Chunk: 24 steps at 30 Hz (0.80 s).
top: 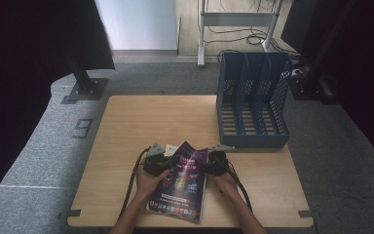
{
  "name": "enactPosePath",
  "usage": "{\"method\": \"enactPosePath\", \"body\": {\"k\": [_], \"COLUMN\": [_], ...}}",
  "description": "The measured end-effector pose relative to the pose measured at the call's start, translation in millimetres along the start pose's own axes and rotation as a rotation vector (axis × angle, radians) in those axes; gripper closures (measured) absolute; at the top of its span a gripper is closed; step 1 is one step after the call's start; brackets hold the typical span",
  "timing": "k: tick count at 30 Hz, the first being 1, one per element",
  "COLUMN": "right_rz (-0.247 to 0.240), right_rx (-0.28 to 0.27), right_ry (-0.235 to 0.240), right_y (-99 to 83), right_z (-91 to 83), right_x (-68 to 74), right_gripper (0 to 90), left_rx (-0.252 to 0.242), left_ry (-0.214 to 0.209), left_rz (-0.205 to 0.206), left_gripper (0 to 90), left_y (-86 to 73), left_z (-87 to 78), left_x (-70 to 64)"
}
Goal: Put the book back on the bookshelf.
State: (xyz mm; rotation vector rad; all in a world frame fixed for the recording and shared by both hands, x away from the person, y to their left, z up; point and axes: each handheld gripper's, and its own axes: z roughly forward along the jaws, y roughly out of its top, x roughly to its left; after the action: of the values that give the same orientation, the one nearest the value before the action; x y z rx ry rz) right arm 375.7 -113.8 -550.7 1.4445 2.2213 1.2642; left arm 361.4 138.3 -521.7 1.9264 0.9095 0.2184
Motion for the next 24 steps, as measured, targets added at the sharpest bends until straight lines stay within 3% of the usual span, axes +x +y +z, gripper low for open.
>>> {"method": "enactPosePath", "body": {"k": [10,16,24], "right_rz": [0.035,0.069,0.002], "right_rx": [0.002,-0.039,-0.127], "right_ry": [0.079,0.13,0.112], "right_y": [-0.1,3.6,12.3], "right_z": [-1.4,-11.8,-34.9], "right_x": [-7.7,-9.0,2.1], "right_gripper": [58.7,65.2,66.9], "left_rx": [-0.008,-0.043,-0.126], "left_ry": [-0.002,-0.012,-0.023], "left_rz": [0.0,-0.008,0.013], "left_gripper": [86.1,86.0,85.5], "left_y": [0.1,3.7,12.5], "left_z": [-1.5,-10.3,-27.3], "left_x": [0.1,-0.9,-6.3]}}
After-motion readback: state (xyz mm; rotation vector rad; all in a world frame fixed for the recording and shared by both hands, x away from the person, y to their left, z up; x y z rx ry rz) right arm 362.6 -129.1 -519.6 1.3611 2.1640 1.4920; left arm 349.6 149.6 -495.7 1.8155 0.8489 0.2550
